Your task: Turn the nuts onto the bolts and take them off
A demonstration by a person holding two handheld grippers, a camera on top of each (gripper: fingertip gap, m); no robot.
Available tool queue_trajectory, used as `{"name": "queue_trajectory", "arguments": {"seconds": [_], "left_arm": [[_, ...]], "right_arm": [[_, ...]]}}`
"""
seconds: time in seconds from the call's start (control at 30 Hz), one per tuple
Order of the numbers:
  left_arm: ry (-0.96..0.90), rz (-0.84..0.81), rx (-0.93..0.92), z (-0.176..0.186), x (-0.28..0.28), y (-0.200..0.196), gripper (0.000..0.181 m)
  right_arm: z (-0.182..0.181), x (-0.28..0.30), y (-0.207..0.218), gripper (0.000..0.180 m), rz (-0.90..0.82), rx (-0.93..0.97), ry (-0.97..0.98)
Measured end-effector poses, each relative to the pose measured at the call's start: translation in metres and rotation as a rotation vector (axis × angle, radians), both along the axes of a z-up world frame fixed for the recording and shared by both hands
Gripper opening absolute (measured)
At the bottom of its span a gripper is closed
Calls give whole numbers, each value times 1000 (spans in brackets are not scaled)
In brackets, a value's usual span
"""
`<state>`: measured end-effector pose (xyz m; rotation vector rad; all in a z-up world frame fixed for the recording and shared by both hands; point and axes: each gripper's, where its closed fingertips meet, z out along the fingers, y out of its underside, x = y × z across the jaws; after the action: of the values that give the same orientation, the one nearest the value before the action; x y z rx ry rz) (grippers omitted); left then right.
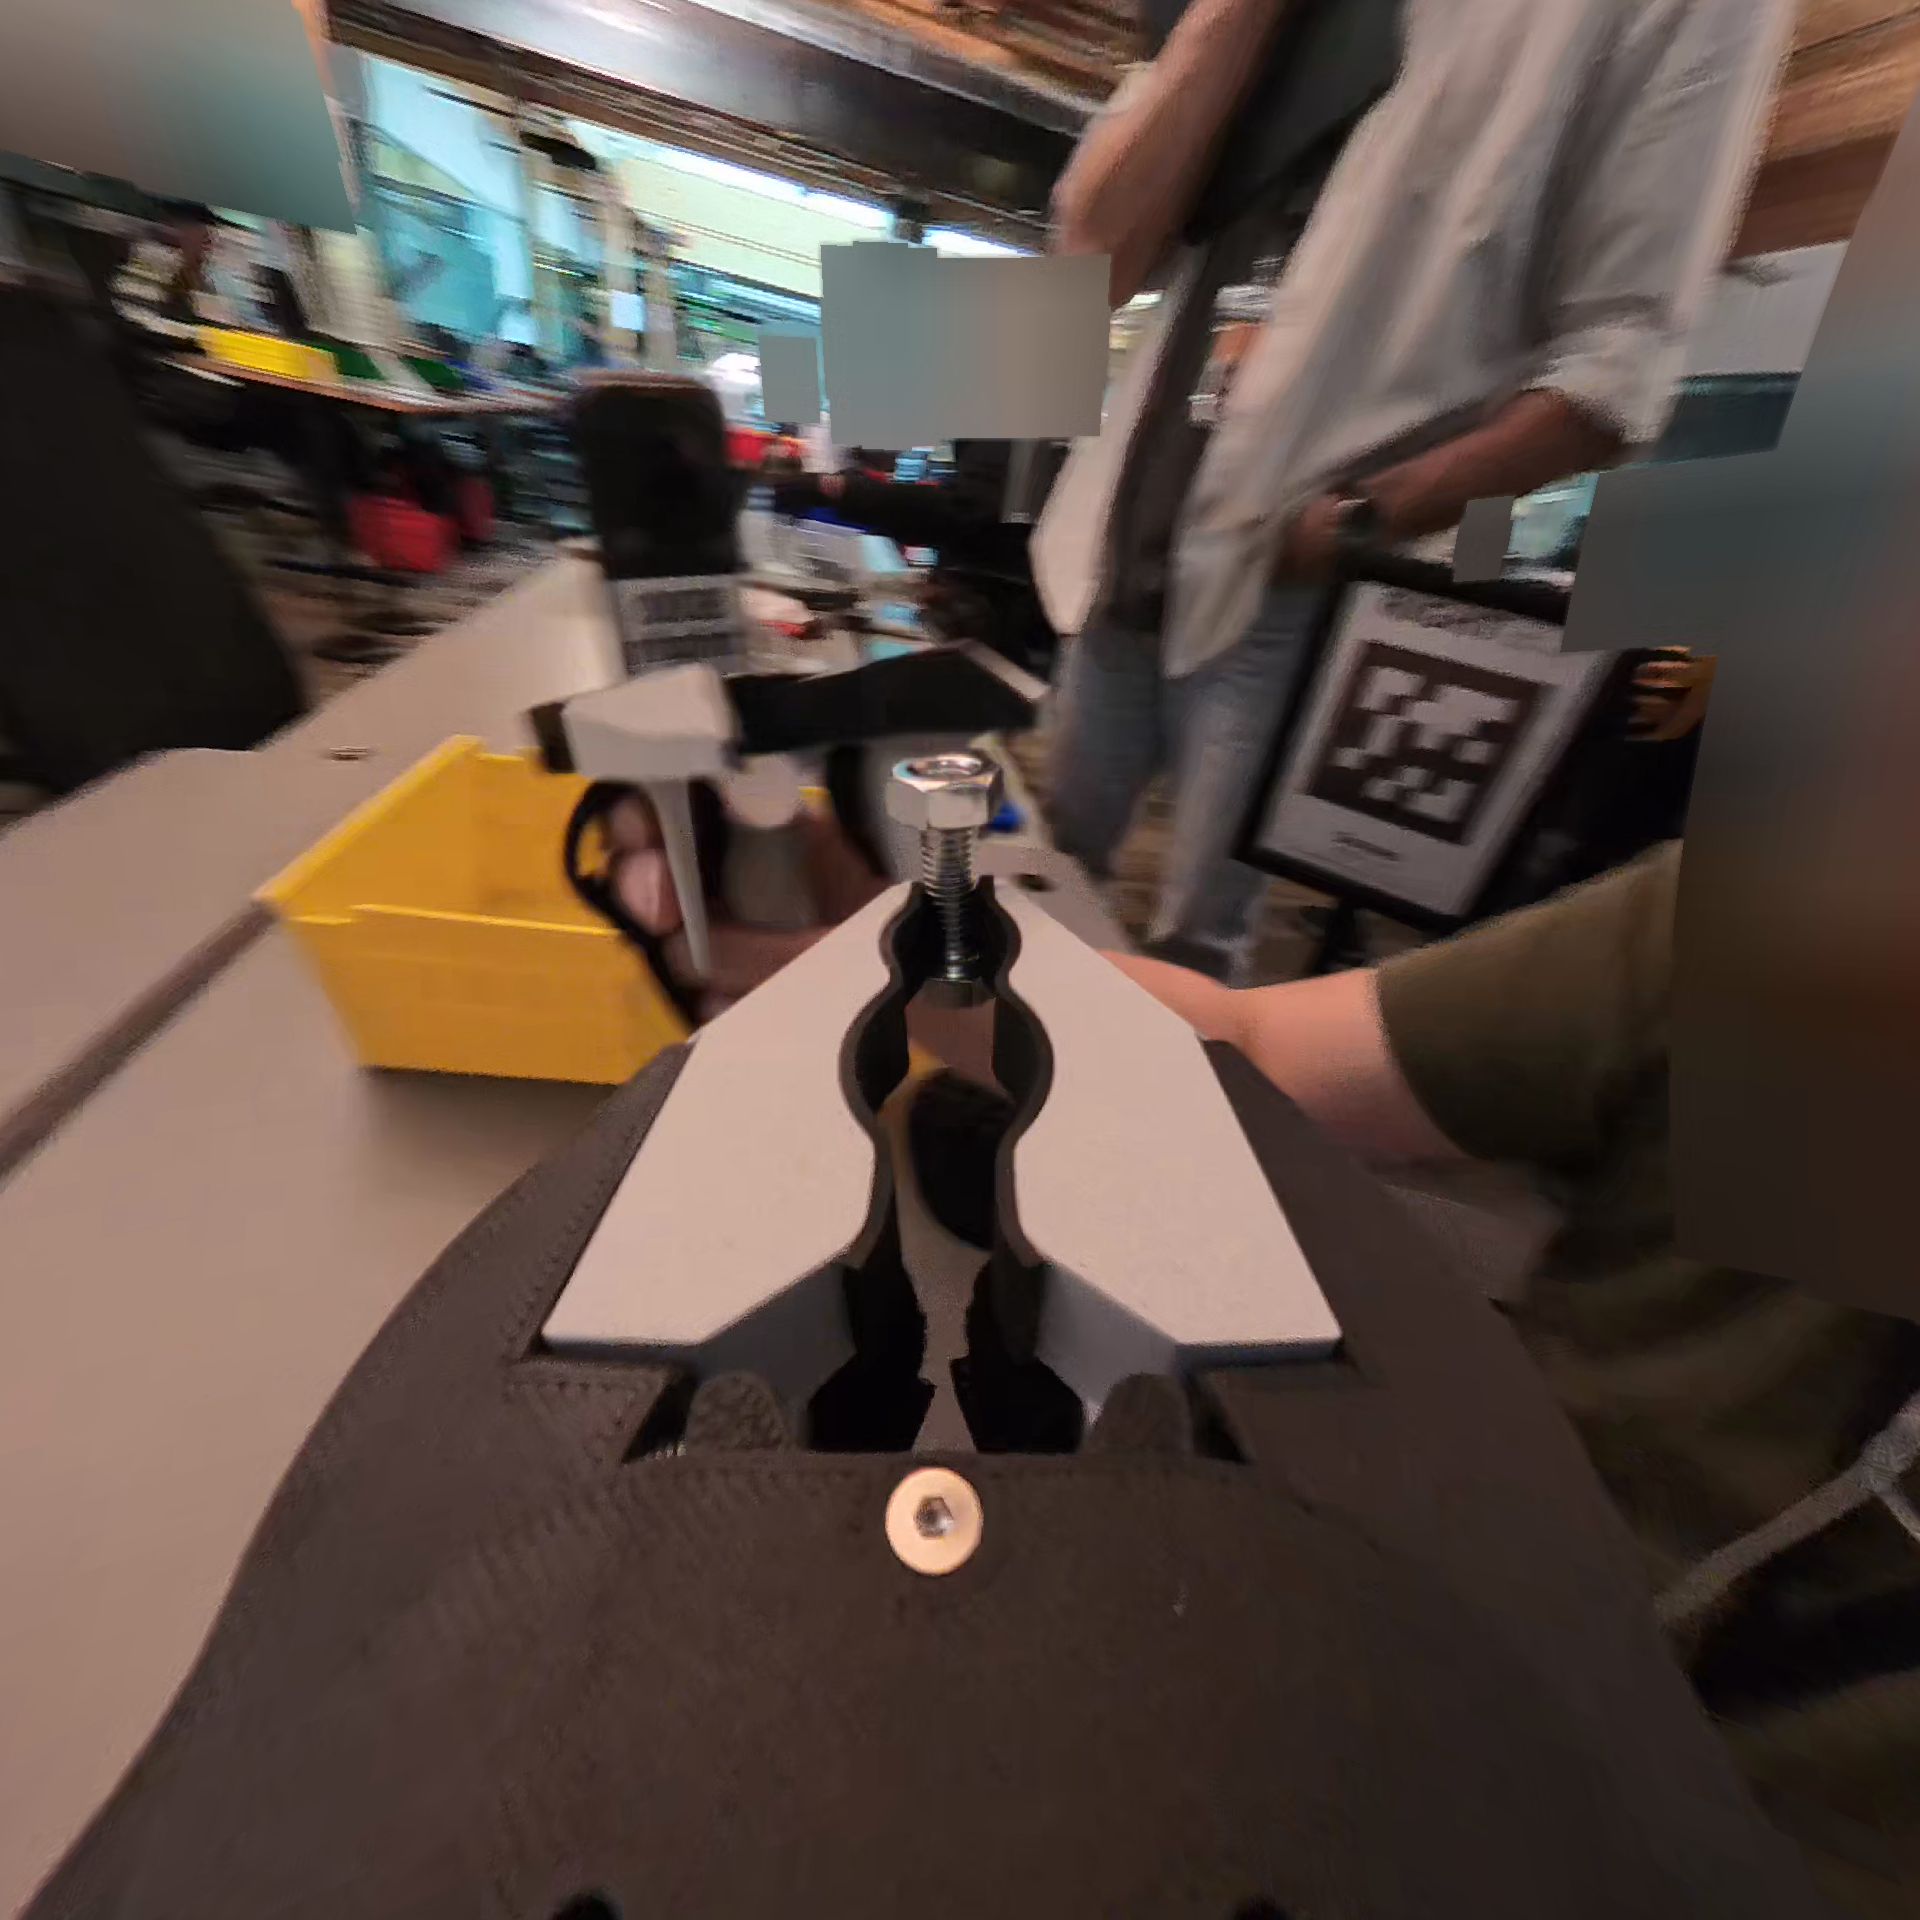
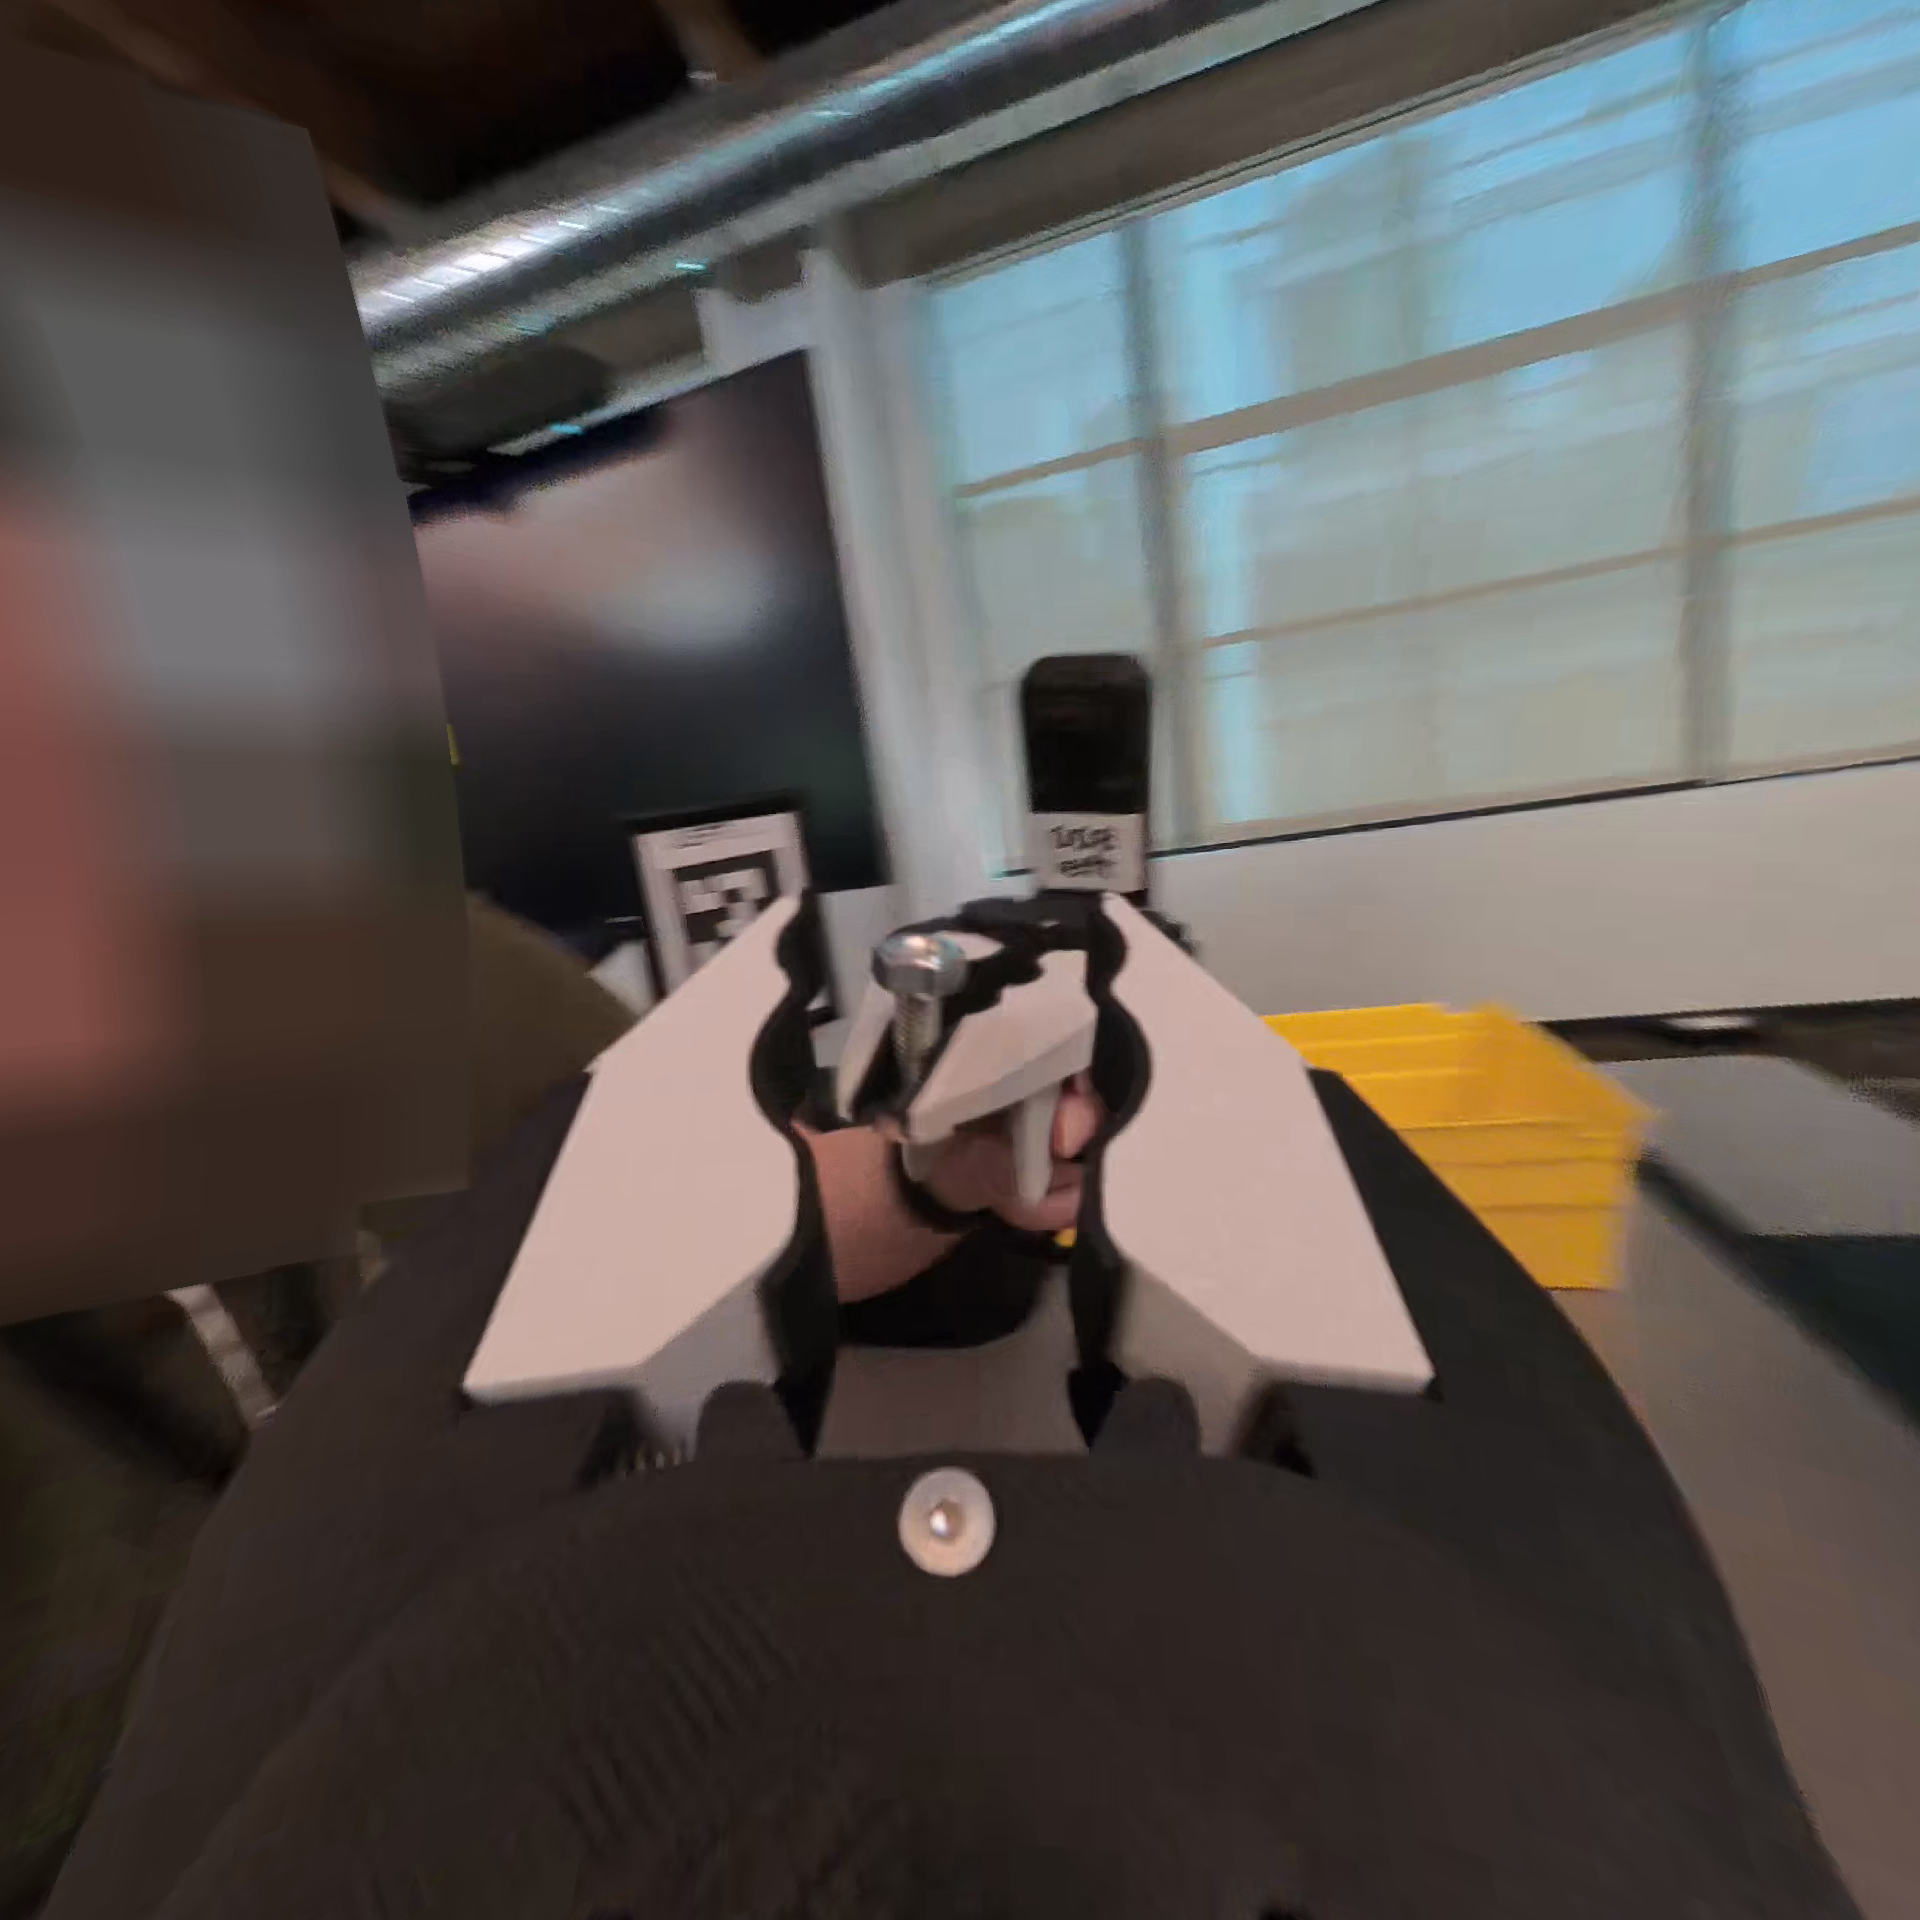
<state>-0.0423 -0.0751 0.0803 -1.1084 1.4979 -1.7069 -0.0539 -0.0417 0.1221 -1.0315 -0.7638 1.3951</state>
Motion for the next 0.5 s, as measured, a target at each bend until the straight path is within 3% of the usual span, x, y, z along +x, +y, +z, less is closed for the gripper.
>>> {"name": "queue_trajectory", "arguments": {"seconds": [0.2,0.33,0.43,0.5], "left_arm": [[-10,510,253,1,-1,68,7],[-22,608,335,4,-4,75,7],[-15,597,350,3,-2,71,7],[-15,567,346,3,-1,66,7]], "right_arm": [[10,7,34,49,-582,150,-213],[-5,-13,40,40,-556,100,-282],[-8,-13,41,17,-515,60,-272],[-8,-13,36,17,-471,76,-275]]}}
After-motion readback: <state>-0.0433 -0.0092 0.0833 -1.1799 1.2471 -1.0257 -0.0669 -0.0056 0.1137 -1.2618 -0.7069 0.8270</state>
